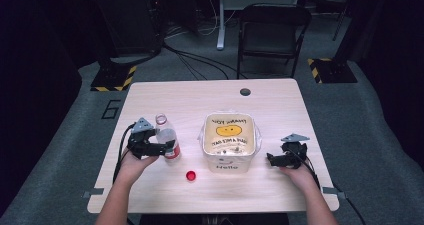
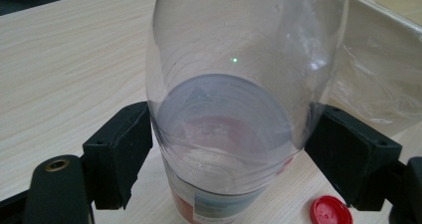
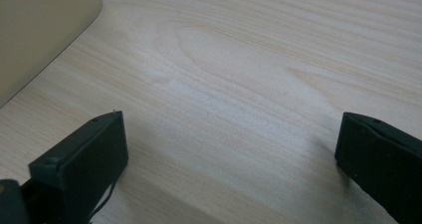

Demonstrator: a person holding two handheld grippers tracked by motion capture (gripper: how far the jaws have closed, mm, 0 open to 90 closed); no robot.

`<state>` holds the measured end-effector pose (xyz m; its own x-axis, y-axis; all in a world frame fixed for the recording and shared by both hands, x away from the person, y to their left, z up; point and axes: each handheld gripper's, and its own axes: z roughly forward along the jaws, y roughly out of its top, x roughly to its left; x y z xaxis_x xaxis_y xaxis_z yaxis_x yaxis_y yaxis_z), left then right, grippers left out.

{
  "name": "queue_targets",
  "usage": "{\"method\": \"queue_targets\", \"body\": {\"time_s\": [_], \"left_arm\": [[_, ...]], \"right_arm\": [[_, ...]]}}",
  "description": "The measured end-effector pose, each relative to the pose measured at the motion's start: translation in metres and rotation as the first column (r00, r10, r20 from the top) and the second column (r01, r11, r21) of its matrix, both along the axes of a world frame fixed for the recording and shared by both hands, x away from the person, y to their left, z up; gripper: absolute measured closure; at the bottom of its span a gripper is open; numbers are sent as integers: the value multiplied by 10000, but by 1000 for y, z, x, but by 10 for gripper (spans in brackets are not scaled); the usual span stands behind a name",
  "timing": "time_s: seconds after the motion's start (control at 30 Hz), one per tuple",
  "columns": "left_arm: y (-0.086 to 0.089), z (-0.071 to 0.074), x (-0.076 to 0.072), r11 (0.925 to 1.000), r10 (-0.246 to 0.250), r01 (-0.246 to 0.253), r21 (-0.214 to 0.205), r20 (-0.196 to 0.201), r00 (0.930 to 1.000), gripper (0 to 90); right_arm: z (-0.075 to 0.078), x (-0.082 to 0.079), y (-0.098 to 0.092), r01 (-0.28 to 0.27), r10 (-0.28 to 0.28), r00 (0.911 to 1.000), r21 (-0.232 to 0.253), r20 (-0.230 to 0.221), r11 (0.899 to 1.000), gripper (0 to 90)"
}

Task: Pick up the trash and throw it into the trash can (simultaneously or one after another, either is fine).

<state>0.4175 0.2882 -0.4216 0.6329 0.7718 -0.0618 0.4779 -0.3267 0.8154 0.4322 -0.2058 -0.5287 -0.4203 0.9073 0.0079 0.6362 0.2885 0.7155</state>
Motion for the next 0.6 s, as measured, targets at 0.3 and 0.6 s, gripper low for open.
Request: {"method": "queue_targets", "body": {"time_s": [0.3,0.6], "left_arm": [[-5,1,3,9999,-20,20,121,24,10000,261],[-9,5,3,9995,-79,78,308,15,10000,266]], "right_arm": [[0,0,-1,-74,74,10000,-66,17,10000,0],[0,1,-1,-58,58,10000,-58,13,10000,0]]}}
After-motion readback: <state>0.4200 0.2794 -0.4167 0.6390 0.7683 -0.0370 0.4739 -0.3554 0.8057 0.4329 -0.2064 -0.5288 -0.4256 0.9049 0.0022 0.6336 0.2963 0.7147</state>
